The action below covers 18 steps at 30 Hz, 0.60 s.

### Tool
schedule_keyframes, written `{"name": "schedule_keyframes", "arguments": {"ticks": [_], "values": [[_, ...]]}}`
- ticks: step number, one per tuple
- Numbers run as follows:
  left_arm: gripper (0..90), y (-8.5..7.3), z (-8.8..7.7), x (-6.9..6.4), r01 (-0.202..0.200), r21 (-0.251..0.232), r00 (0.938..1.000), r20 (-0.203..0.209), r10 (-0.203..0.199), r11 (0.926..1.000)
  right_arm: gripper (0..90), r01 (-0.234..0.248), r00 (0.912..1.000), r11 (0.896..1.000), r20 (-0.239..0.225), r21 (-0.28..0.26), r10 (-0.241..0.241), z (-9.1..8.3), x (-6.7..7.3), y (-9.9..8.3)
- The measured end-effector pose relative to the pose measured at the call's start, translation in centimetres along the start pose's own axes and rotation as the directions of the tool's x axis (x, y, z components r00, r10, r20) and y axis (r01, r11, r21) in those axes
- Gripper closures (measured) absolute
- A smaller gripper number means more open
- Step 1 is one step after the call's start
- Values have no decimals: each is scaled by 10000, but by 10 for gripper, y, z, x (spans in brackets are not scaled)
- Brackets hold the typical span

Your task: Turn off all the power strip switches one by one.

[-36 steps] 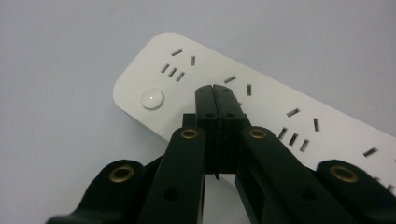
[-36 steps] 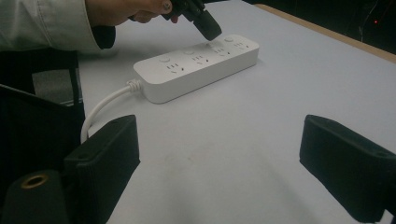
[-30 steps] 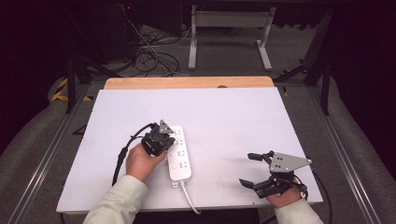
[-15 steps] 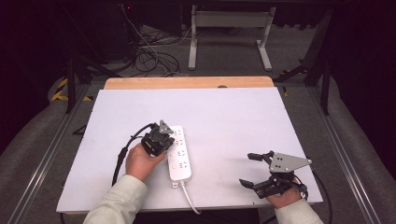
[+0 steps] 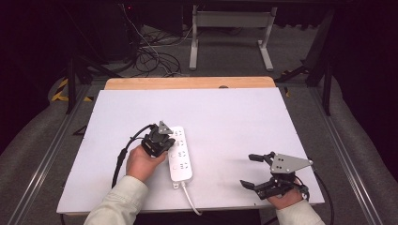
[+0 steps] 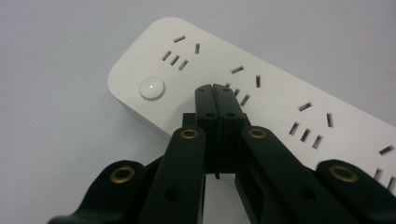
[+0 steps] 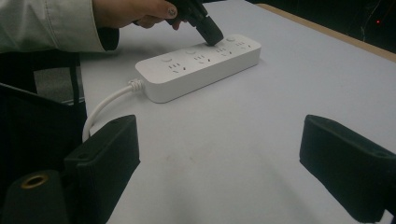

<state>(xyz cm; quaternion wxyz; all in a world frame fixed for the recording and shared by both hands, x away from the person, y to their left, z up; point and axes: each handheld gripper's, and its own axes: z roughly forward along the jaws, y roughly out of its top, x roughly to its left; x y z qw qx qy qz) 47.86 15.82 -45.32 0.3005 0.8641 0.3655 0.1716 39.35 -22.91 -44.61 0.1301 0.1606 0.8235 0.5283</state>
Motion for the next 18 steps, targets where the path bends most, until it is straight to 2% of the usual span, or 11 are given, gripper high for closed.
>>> {"name": "schedule_keyframes", "arguments": {"ticks": [13,18], "values": [[900,-1,0,-1,90,-2,9999,-69,-90,10000,124,9,10000,10000,7,13,-9,1,0,0],[900,-3,0,1,287,-119,9995,128,-286,9995,123,8,10000,10000,23,28,-8,1,0,0]]}}
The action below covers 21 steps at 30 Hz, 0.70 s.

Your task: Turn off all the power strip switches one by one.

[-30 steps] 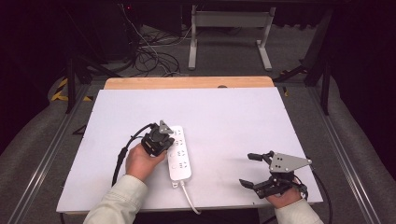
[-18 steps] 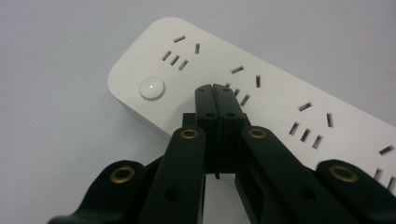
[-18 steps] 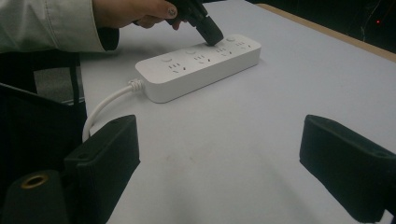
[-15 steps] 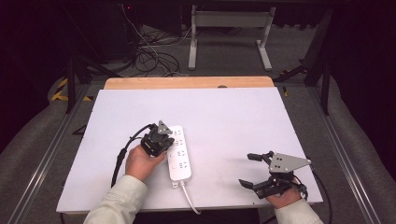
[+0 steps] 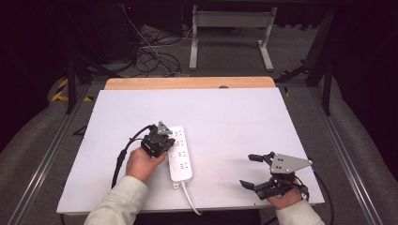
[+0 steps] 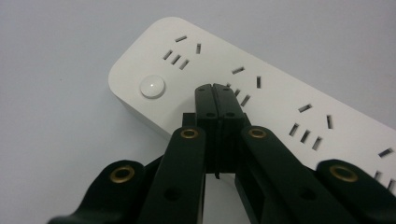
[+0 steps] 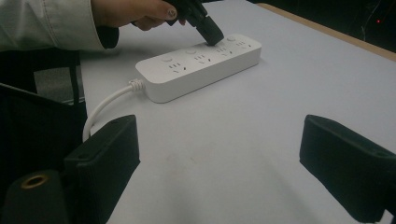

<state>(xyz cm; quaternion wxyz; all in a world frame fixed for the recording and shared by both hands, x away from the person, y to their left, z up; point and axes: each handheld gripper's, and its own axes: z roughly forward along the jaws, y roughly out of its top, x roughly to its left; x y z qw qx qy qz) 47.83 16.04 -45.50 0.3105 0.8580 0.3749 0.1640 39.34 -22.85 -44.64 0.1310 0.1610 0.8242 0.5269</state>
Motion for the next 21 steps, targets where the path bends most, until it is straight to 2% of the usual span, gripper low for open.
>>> {"name": "schedule_keyframes", "arguments": {"ticks": [3,9,13,14,16,19,21], "values": [[900,1,0,-2,-121,60,9998,-160,122,9999,123,-11,10000,10000,-11,-11,11,0,0,0],[900,-1,0,-2,-89,-4,9999,-112,89,10000,123,-32,10000,10000,14,42,32,1,0,0],[900,-1,-4,-3,-276,-118,9990,-348,272,9995,124,-30,10000,10000,13,9,30,0,0,0],[900,-1,-7,-2,-85,-198,9999,-125,83,9998,123,-20,10000,10000,7,1,20,0,0,0],[900,3,-20,3,435,-862,9979,519,-392,9953,123,-42,10000,10000,-4,-29,42,0,-1,0],[900,8,-34,5,513,-1337,9975,541,-444,9897,123,-76,10000,10000,-1,1,76,0,-2,-1],[900,8,-35,7,562,-1312,9968,643,-481,9898,123,-66,10000,10000,-21,6,66,1,-2,-1]]}}
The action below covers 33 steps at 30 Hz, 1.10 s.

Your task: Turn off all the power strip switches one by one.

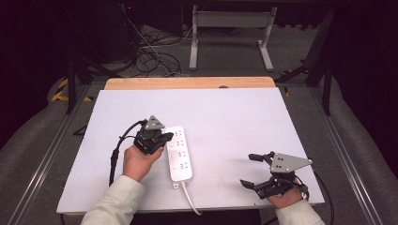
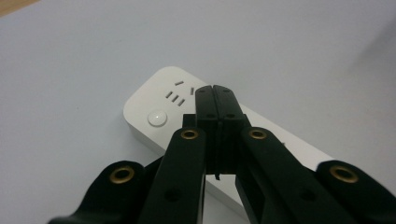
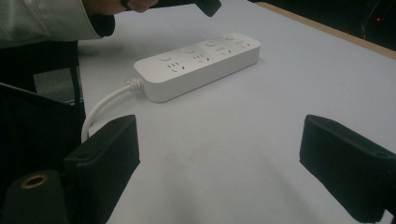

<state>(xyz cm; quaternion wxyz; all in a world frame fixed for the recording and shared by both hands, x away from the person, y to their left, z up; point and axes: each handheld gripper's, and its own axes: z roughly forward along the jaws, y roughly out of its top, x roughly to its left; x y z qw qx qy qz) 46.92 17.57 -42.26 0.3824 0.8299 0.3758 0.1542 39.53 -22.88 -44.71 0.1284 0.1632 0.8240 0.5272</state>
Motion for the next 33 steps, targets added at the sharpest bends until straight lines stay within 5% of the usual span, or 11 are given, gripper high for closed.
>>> {"name": "schedule_keyframes", "arguments": {"ticks": [4,9,14,24,33], "values": [[900,-1,3,2,-33,279,10000,88,31,9996,123,21,10000,10000,23,-18,-21,-1,1,0],[900,0,3,6,-135,68,9999,-43,135,9999,123,36,10000,10000,6,19,-36,0,1,0],[900,0,11,16,238,355,9997,-31,-237,9991,123,18,10000,10000,13,15,-18,0,1,0],[900,1,26,27,277,457,9985,-480,-255,9986,123,12,10000,10000,-6,53,-12,0,0,0],[900,0,38,32,477,647,9984,-336,-456,9968,123,12,10000,10000,-9,57,-12,0,0,0]]}}
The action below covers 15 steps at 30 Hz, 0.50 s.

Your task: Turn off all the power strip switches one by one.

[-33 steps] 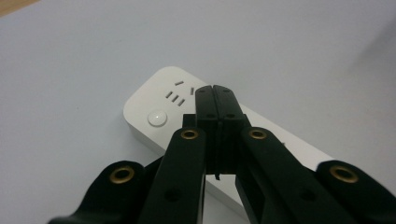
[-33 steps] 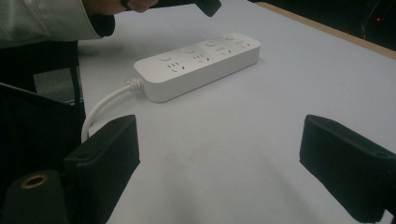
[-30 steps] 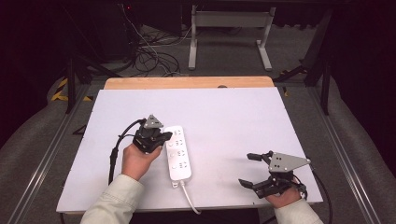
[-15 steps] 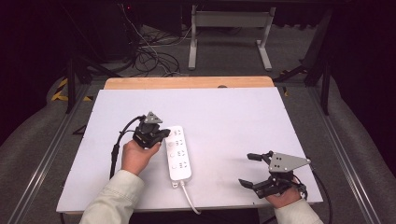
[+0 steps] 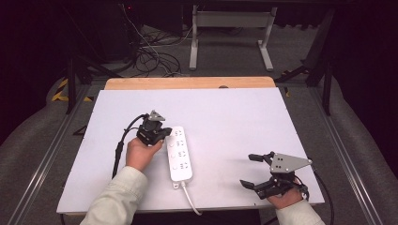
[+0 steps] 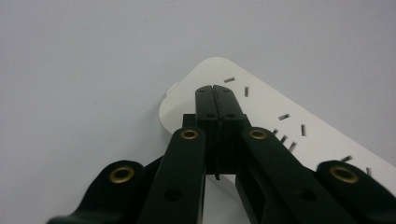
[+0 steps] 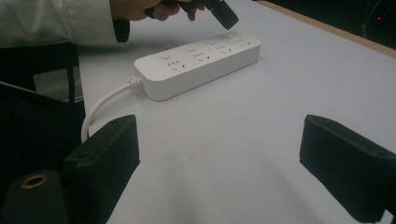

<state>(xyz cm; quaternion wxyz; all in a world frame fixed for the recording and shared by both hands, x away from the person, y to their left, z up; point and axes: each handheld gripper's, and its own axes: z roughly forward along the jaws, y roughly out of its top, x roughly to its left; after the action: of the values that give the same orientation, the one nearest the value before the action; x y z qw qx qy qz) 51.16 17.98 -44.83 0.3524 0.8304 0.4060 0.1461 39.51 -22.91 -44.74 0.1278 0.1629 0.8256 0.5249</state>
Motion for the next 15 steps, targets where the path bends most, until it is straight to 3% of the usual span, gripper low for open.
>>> {"name": "schedule_keyframes", "arguments": {"ticks": [7,15], "values": [[900,0,4,3,116,74,9999,-15,-116,9999,123,1,10000,10000,2,-11,-1,0,0,0],[900,0,8,2,-50,176,10000,-44,51,9998,123,-11,10000,10000,18,2,11,0,0,0]]}}
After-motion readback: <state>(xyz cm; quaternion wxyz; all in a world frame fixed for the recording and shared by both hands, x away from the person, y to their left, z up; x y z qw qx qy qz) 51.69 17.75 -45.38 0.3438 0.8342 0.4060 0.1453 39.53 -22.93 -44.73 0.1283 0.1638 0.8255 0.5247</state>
